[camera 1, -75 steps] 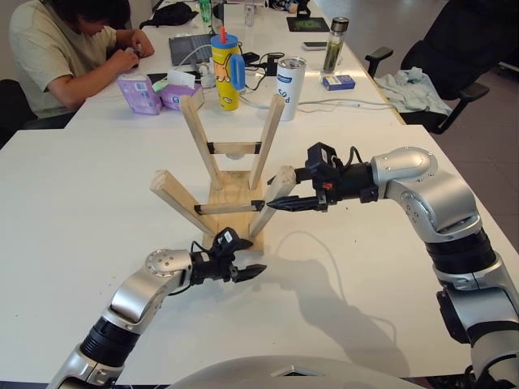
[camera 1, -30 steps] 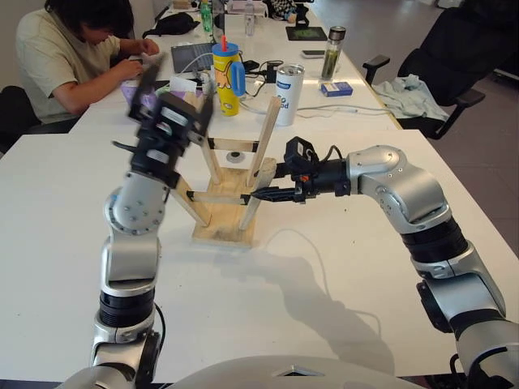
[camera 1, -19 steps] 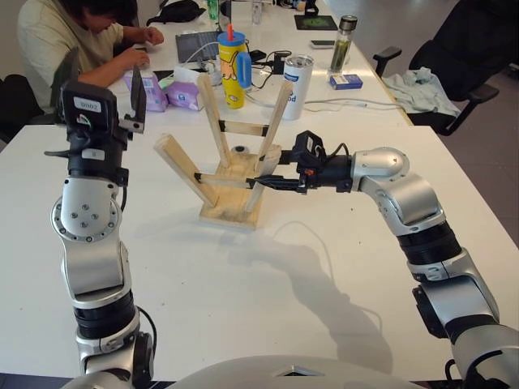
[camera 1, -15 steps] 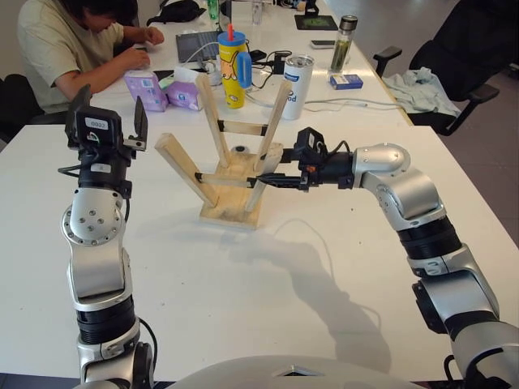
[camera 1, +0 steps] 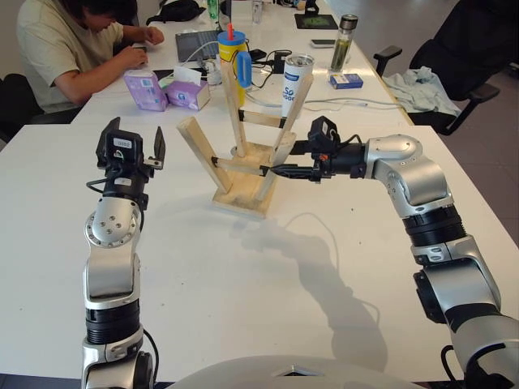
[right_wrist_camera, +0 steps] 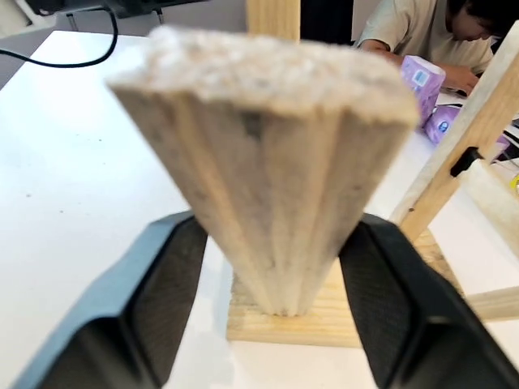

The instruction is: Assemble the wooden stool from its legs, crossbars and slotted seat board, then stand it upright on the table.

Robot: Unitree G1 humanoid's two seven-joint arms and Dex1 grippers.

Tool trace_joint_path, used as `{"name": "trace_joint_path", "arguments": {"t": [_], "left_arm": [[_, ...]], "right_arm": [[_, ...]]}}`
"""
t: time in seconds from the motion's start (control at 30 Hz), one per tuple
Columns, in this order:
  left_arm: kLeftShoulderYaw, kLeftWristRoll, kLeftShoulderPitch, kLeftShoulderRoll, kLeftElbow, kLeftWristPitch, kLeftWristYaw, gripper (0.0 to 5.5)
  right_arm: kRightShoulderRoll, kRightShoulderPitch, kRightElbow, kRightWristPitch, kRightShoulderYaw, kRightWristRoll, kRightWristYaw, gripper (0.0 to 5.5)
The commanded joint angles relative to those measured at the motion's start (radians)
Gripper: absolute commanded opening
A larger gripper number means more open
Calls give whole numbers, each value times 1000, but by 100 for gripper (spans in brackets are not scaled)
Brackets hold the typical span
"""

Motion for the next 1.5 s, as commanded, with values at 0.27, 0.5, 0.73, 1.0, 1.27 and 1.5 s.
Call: {"name": "trace_joint_path", "arguments": {"t": [0.27, 0.5, 0.73, 1.0, 1.27, 1.5], "left_arm": [[13, -29, -11, 5, 51, 36, 21, 360], [-40, -20, -193, 122, 423, -77, -70, 360], [-131, -82, -331, 165, 723, -244, -311, 360], [-170, -76, -153, 146, 414, -68, -299, 360], [-236, -81, -65, 101, 261, 43, -277, 360], [-285, -68, -37, 82, 224, 76, -261, 360]], "right_arm": [[-103, 7, 28, -58, 15, -113, 42, 385], [-145, 116, 23, -91, 3, -181, 0, 385], [-76, 207, -6, -64, -22, -167, -96, 385], [-6, 224, -20, -42, -133, -124, -237, 385], [15, 229, -9, -50, -249, -95, -369, 385], [97, 125, -71, -56, -418, 38, -513, 385]]}}
